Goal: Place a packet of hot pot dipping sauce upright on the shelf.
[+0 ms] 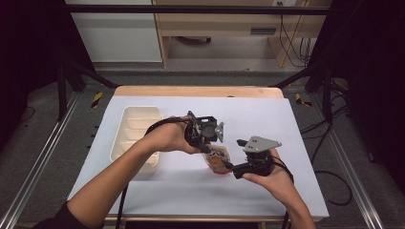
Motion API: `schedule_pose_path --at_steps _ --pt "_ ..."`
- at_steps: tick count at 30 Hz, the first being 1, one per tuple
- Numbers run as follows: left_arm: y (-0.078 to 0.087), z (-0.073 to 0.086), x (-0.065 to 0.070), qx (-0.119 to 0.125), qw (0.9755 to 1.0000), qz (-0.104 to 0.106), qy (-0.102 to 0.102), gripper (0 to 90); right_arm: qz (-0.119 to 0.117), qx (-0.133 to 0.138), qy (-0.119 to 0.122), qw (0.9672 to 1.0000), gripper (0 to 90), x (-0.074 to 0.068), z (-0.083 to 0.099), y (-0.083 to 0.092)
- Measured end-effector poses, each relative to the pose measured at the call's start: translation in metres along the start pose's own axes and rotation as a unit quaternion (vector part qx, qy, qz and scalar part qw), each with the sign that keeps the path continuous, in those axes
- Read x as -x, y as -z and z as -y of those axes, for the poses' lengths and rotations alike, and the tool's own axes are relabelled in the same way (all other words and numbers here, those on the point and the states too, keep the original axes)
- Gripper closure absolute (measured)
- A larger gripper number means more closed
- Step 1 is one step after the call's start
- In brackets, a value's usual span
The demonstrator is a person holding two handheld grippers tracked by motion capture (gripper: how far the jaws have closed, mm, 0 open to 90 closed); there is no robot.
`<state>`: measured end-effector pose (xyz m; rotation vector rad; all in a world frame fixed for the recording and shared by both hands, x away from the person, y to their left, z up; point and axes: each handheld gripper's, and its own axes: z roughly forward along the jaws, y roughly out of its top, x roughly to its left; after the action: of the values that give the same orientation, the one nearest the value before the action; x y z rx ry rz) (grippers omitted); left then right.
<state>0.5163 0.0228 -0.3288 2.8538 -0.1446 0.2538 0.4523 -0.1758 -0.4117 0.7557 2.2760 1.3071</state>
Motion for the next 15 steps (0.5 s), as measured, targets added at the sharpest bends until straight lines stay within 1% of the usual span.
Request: schedule_pose_path --at_steps 1,2,3,4,5,6,7,8,10,11,12,13,15 --pt "0.000 -0.002 -0.001 -0.003 1.0000 0.000 0.001 76.2 0.013 0.007 -0.014 0.9998 7.3 0.001 0.017 0.001" --pt "0.000 -0.003 -0.001 -0.007 1.0000 0.000 0.001 76.3 0.018 0.007 -0.015 0.9997 6.9 0.001 0.024 0.002" --pt "0.000 -0.003 -0.001 -0.007 1.0000 0.000 0.001 76.3 0.027 0.011 -0.026 0.9992 7.6 0.002 0.031 0.002" --pt "0.000 -0.004 -0.001 -0.007 1.0000 0.001 0.004 76.3 0.030 0.016 -0.042 0.9985 7.7 0.003 0.038 0.002" --pt "0.000 -0.005 -0.001 -0.007 1.0000 0.001 0.001 76.3 0.030 0.016 -0.042 0.9985 7.7 0.003 0.038 0.002" --pt "0.000 -0.008 -0.001 -0.008 1.0000 0.002 -0.001 76.3 0.030 0.011 -0.064 0.9974 7.7 0.006 0.046 0.001" --pt "0.000 -0.008 -0.001 -0.008 1.0000 0.002 -0.001 76.3 0.030 0.011 -0.064 0.9974 7.7 0.006 0.046 0.001" --pt "0.000 -0.010 -0.001 -0.009 1.0000 0.002 -0.001 76.3 0.052 0.001 -0.065 0.9965 8.0 0.009 0.050 0.002" --pt "0.000 -0.012 -0.001 -0.011 0.9999 0.003 -0.001 76.3 0.061 0.001 -0.088 0.9943 8.0 0.011 0.055 0.002" --pt "0.000 -0.012 -0.001 -0.011 0.9999 0.003 -0.001 76.3 0.061 0.001 -0.088 0.9943 8.0 0.011 0.055 0.002" --pt "0.000 -0.013 -0.001 -0.017 0.9999 0.003 -0.003 76.3 0.068 -0.012 -0.095 0.9931 8.0 0.011 0.059 0.001" --pt "0.000 -0.014 -0.002 -0.017 0.9998 0.001 -0.003 76.3 0.068 -0.012 -0.095 0.9931 8.0 0.011 0.059 0.001" --pt "0.001 -0.017 -0.001 -0.029 0.9996 0.000 -0.006 76.3 0.083 -0.020 -0.089 0.9924 8.0 0.009 0.061 0.000"
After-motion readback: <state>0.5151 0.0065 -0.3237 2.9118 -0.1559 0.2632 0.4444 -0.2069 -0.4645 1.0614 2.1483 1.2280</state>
